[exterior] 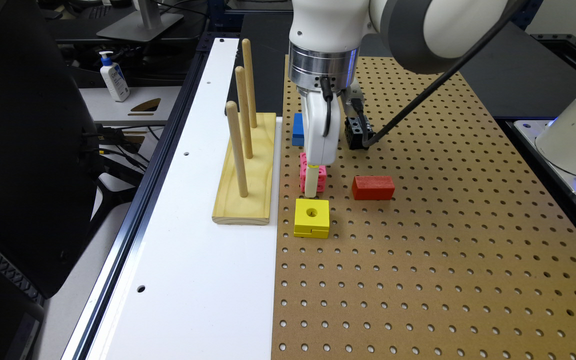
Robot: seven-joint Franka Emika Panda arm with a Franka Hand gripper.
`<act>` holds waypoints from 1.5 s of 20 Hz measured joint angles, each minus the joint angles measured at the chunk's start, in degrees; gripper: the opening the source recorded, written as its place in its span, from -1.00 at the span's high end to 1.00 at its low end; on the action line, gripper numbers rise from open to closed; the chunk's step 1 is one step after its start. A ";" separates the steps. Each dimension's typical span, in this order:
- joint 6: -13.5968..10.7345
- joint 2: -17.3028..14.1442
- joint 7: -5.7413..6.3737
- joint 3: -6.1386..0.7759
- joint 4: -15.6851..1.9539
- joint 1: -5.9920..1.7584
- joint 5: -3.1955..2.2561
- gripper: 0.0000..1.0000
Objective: Pick up pink block.
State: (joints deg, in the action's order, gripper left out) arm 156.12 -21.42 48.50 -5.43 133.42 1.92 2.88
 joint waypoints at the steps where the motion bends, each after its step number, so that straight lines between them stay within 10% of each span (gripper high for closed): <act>1: -0.02 0.08 0.00 0.01 0.00 -0.01 0.00 1.00; 30: -16.13 17.37 0.19 0.03 0.55 -0.20 0.00 1.00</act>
State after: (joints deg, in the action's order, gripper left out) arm 139.99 -4.06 48.69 -5.41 133.97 1.72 2.88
